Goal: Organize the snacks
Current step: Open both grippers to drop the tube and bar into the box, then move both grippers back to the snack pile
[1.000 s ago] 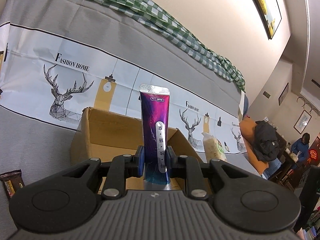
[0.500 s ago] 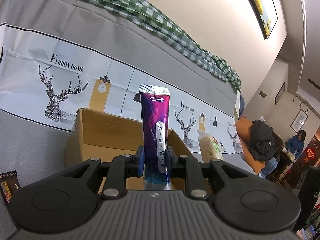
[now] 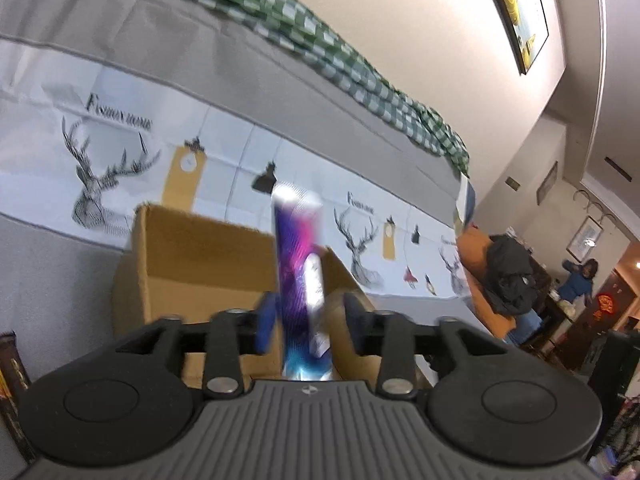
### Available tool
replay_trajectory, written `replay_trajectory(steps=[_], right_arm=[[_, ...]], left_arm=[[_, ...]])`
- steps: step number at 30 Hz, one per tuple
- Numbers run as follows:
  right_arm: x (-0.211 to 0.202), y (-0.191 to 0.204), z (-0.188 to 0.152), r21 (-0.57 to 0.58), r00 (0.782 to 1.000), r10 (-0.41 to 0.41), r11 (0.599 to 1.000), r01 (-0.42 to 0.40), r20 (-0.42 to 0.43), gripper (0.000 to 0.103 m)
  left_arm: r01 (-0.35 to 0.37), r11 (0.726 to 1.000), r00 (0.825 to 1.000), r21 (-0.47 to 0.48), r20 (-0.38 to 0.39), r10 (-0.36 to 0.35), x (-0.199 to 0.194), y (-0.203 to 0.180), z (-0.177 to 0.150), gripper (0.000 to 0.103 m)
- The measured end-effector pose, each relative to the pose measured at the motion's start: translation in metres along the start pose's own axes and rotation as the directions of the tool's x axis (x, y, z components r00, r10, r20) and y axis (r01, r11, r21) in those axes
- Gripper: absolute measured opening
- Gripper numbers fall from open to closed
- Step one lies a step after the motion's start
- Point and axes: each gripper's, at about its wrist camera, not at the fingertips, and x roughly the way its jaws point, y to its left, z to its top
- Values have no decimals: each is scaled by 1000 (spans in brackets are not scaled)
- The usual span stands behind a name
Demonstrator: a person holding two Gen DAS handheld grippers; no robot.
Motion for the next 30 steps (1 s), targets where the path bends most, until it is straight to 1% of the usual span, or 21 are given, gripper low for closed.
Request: replay_trajectory(steps=[1,3,6,9,11,13,14,18,21,23,24,26,27,29,30], right_arm=[[0,1,0,-2,1000,-8,1000,8,1,54],[0,3,1,-2,1000,-18,1000,18,8,60],[2,6,2,16,1000,-18,1000,18,5,60],[4,13,2,14,1000,-9,1000,9,5,60],[4,20,1,8,1000,0,1000,0,5,60],[4,29,0,1,1000,9,1000,-9,13,60],[3,34,-1,-5,1000,13,1000,-13,18,60],[2,51,-3,0,999,29,1000,-29,25,60],[-1,66,-5,0,998,46,999,-46,34,60],[-3,77,-7,3,997,65,998,-66,41,60],[-4,83,-9,3,996,79,997,-79,44,59],[-5,95,-12,15,991,126,992,-127,38,54],[-7,101,-14,25,987,154,988,-155,35,50],[-8,116,-19,28,975,221,975,-222,28,48],[-9,124,-22,20,967,253,967,-253,23,48]], left_arm=[[-16,1000,1000,11,4,16,-1,-1,-1,45],[-26,999,1000,25,16,26,-4,-1,-1,45],[-41,999,999,18,28,41,-10,5,0,45],[-57,998,997,15,49,57,-19,10,1,41],[-62,998,997,5,52,62,-26,17,2,30],[-60,998,997,-20,43,60,-32,25,4,28],[-57,998,998,-30,39,58,-35,28,5,24],[-73,996,997,-51,22,75,-52,44,7,23],[-124,991,992,-54,20,125,-70,58,8,20],[-142,987,990,-79,8,143,-83,74,10,20],[-157,984,987,-85,3,158,-88,82,12,20],[-210,973,978,-98,-9,210,-101,105,14,19],[-238,963,971,-125,-15,238,-107,118,15,19],[-298,935,954,-193,-19,300,-120,145,15,19],[-335,915,940,-224,-21,340,-126,158,16,19]])
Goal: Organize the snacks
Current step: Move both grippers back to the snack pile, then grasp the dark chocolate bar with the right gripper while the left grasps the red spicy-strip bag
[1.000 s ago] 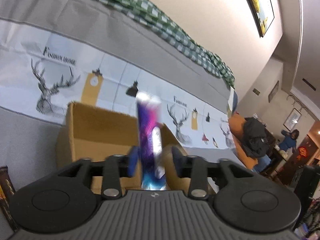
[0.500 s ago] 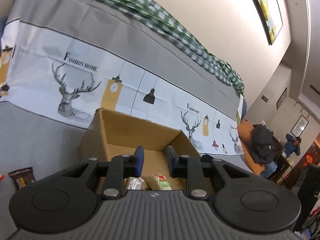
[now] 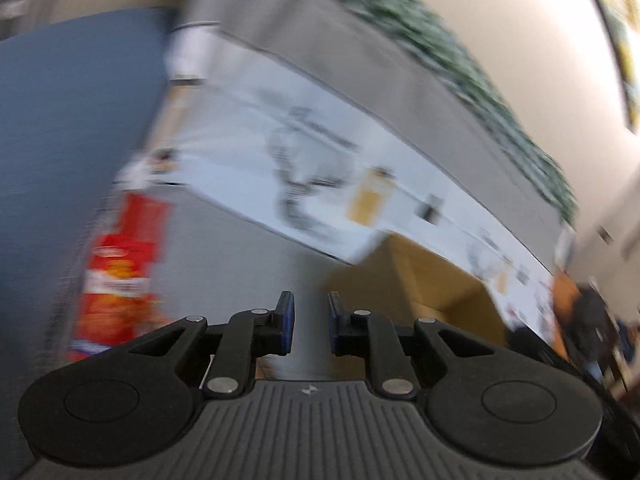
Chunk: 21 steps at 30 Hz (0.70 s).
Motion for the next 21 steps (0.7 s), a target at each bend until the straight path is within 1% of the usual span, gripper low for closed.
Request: replay_trajectory(steps=[3,5,6,9,10,11,13,14,15,16,17,18,21], right_arm=[[6,27,-11,-24,995,92,995,-92,-29,48],[14,45,-20,-44,989,134,990,-137,-60,48],[18,54,-24,-54,986,147,987,-151,-77,48],[36,76,-39,-79,974,176,979,-189,-146,48],[41,82,-45,-84,969,181,977,-197,-167,48],[46,87,-51,-98,966,187,974,-206,-180,48],[56,97,-62,-149,966,158,970,-191,-206,48],[63,100,-66,-153,963,143,972,-181,-228,49],[69,101,-70,-151,959,146,971,-185,-241,50],[75,103,-74,-168,958,140,968,-185,-250,53],[81,106,-79,-200,959,108,966,-163,-262,54],[89,107,-83,-215,957,70,967,-135,-282,54],[110,105,-93,-216,935,21,971,-104,-355,62]], left_arm=[[-101,990,995,-96,-1,101,-1,35,9,19],[-158,979,987,-129,-15,158,1,50,12,19],[-180,976,984,-123,-21,179,3,52,12,19],[-212,977,977,-31,-37,211,14,41,12,20],[-244,970,969,-4,-42,243,19,39,10,20],[-289,957,956,19,-50,289,25,38,9,20],[-346,938,935,26,-75,347,36,44,7,20],[-365,930,927,44,-73,368,39,44,6,22],[-376,924,922,73,-73,381,42,43,4,23],[-390,916,914,97,-79,397,47,42,3,28],[-407,906,904,116,-86,418,52,42,3,32],[-421,897,896,137,-90,435,56,42,1,32],[-462,862,865,206,-109,490,70,41,-5,32]])
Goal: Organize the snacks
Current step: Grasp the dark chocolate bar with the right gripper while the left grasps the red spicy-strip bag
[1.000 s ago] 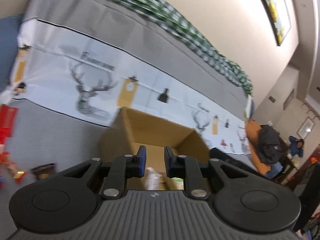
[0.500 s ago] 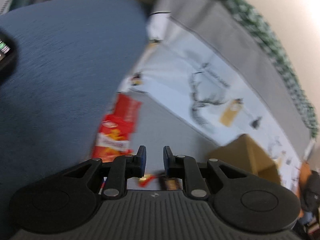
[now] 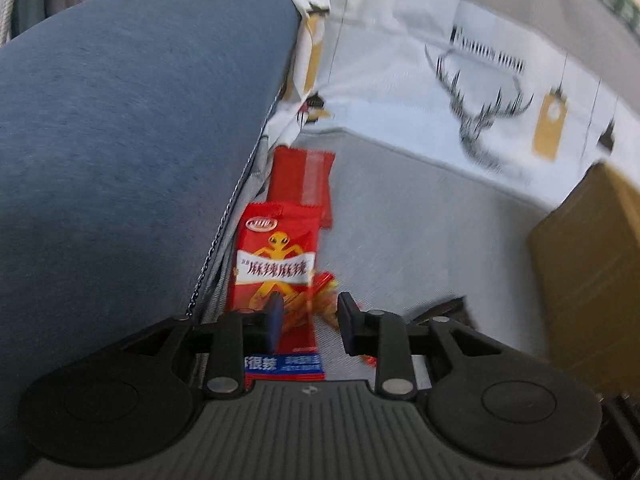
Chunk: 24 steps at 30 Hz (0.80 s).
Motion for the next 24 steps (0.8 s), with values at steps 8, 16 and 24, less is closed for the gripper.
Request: replay_trajectory(steps=[8,16,24], right_arm=[[34,-3,-11,-22,985,-94,995,92,-147,63],[37,-9,-20,-58,981,-101,994,93,-163,41],[3,-9,-17,-1,984,-8,1000,8,-178,40]], left_arm=[[-65,994,997,92,-34,69,13,-7,-7,8],[38,999,998,30,-48,-37,-15,0,-12,4],[175,980,978,-91,-100,-184,-49,17,-32,4]])
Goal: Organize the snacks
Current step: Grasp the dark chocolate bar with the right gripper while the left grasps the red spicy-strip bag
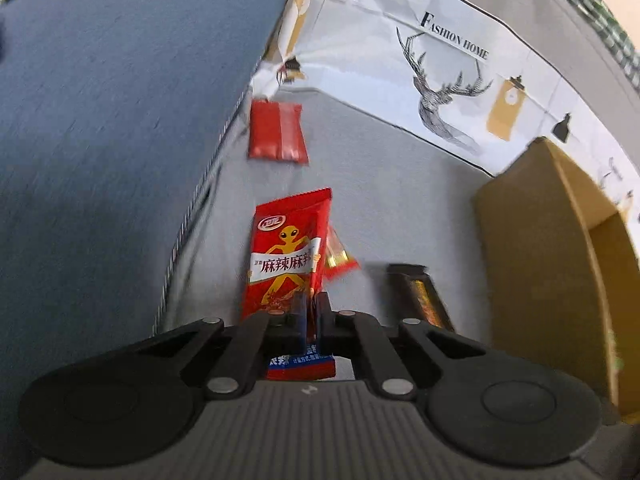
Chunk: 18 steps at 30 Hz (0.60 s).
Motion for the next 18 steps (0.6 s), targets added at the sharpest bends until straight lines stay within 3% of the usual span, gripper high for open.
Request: replay_trajectory(steps=[6,9,11,14,18], right_arm=[[-24,9,-10,-89,999,14,996,-18,-50,40],[-43,14,-25,-141,999,6,990,-11,-39,40],[-51,24,-42,-162,1000,-6,987,2,-26,40],[-51,27,-58,-142,1000,2,990,-6,-26,41],[-47,28,-55,-140,1000,26,990,-26,-3,42]], left_arm=[[23,999,995,-41,-93,-27,-9,2,-16,5],[15,999,993,-34,-115,-19,-8,3,-19,12],[19,998,997,-57,-76,-23,-13,7,-15,35],[40,993,997,-113,-59,-47,-13,12,-10,57],[-47,998,993,-44,-111,42,2,0,-9,67]])
